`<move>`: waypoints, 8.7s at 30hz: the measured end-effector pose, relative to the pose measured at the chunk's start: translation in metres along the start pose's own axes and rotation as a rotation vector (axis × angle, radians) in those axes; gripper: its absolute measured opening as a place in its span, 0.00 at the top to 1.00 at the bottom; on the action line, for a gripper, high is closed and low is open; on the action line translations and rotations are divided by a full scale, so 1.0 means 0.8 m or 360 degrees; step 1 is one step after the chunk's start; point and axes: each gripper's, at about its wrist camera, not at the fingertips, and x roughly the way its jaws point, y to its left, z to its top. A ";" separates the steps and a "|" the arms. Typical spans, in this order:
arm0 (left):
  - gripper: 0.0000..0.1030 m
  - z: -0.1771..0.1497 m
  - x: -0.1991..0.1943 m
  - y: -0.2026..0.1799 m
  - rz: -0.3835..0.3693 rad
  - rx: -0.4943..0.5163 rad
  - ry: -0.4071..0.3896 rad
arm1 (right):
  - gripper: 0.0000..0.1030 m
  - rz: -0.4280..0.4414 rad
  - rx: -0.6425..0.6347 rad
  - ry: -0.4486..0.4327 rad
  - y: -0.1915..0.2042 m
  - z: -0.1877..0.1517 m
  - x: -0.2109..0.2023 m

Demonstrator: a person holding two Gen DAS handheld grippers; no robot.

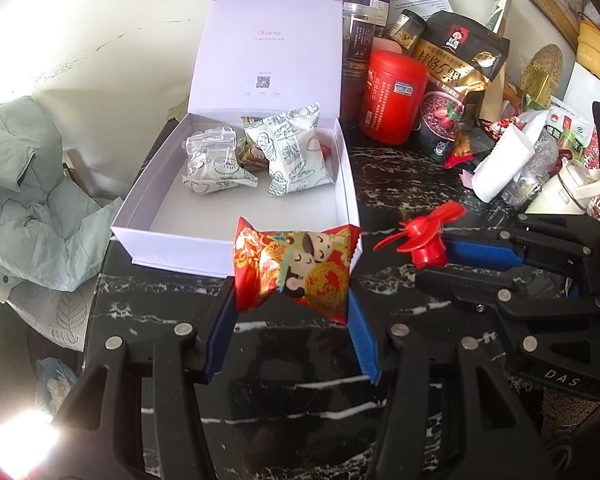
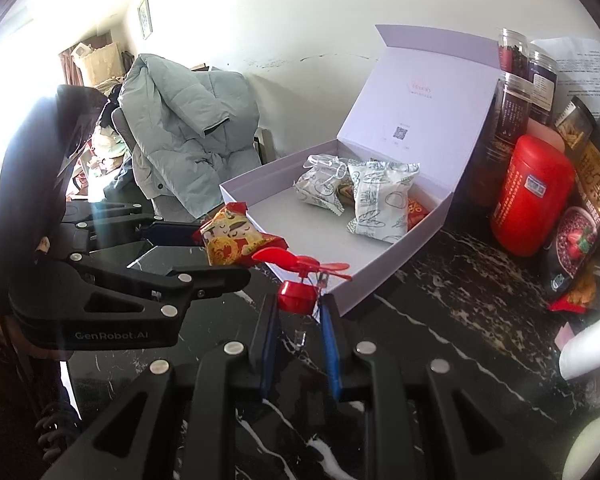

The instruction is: Organize objects

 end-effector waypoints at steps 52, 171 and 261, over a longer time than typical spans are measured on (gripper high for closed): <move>0.51 0.177 0.173 0.119 0.0039 -0.0080 -0.0001 | 0.80 0.0016 0.0069 -0.0032 -0.135 0.176 0.170; 0.00 0.033 -0.179 -0.004 0.0524 -0.0117 -0.0369 | 0.08 -0.0345 0.0139 -0.0297 0.024 0.061 -0.156; 0.00 -0.070 -0.154 -0.006 0.0488 -0.0249 -0.0187 | 0.08 -0.0259 0.0078 -0.0051 0.061 -0.012 -0.112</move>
